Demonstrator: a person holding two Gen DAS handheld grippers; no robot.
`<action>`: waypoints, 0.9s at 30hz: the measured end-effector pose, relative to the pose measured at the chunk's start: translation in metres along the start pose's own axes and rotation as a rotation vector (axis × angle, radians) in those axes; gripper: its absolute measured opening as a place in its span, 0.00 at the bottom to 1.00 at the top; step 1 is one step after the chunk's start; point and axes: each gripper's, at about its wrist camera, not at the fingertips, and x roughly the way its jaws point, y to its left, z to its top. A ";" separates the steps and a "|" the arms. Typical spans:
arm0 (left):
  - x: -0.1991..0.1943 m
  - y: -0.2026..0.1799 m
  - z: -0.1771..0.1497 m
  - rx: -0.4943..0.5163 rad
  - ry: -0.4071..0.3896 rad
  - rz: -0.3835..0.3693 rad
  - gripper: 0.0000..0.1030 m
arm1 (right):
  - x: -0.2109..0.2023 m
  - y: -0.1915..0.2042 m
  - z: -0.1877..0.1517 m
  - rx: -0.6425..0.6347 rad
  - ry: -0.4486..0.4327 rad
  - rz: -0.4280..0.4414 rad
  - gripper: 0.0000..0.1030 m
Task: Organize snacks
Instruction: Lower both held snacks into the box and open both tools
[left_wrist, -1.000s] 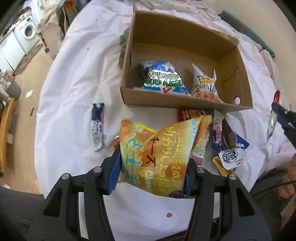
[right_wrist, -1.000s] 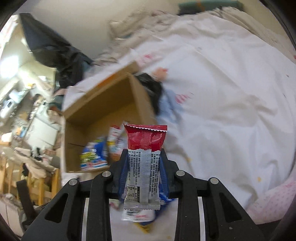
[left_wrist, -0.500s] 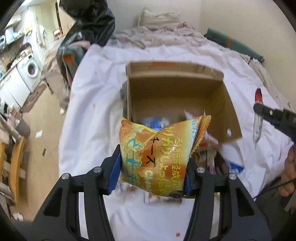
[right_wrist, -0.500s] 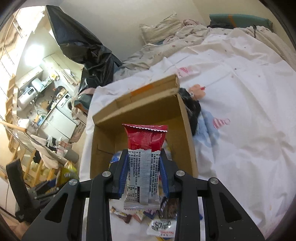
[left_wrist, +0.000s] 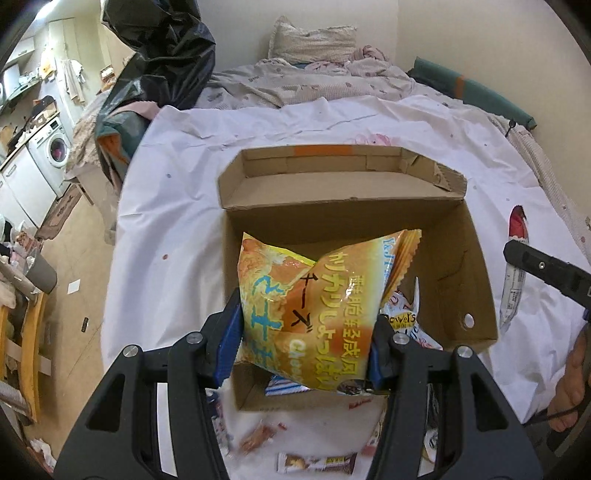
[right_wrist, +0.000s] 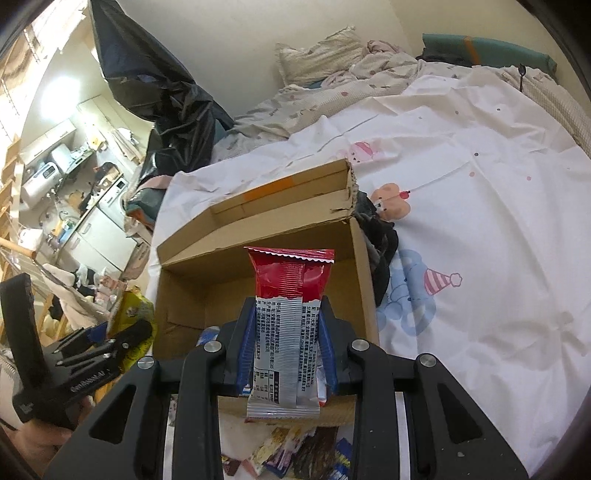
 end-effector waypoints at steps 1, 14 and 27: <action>0.005 -0.001 -0.001 -0.002 -0.001 -0.003 0.49 | 0.002 -0.001 0.000 0.004 0.006 -0.004 0.32; 0.032 -0.012 -0.014 0.021 0.033 -0.024 0.50 | 0.033 0.004 -0.012 -0.017 0.104 -0.064 0.32; 0.033 -0.019 -0.016 0.040 0.042 -0.030 0.50 | 0.042 0.011 -0.017 -0.043 0.148 -0.095 0.34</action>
